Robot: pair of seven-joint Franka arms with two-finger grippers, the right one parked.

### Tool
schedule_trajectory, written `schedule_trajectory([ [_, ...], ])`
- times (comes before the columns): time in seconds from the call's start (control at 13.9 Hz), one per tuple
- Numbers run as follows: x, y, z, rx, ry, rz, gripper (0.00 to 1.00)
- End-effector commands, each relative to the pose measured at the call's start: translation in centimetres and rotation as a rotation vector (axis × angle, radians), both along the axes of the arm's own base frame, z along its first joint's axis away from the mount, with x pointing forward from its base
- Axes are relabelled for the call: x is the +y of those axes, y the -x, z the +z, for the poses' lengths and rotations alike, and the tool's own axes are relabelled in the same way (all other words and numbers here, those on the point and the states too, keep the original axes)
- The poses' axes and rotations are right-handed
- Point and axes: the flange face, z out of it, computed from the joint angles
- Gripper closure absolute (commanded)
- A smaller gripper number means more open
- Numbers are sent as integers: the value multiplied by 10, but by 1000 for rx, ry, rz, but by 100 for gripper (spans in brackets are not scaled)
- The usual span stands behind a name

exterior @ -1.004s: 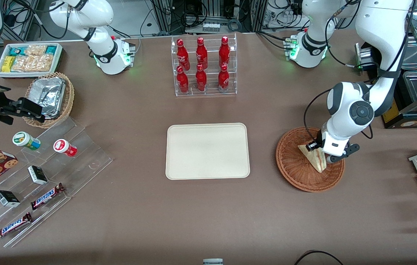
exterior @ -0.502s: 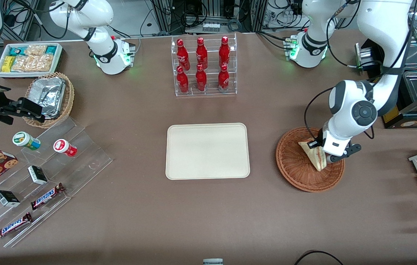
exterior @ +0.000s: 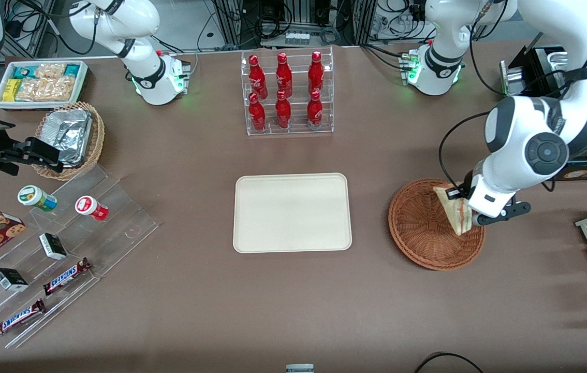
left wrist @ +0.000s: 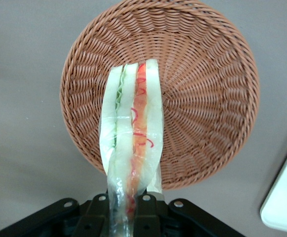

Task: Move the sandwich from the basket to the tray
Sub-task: 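Carry the sandwich with the left gripper over the cream tray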

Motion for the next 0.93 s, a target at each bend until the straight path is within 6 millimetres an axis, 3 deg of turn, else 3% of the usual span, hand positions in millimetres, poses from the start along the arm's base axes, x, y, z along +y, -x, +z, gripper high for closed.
schedule_trajectory([
  [0.0,-24,3,11,3,2,-104,100],
  [0.65,-144,25,5,-32,73,-340,100],
  [0.86,-170,32,-2,-43,74,-325,100],
])
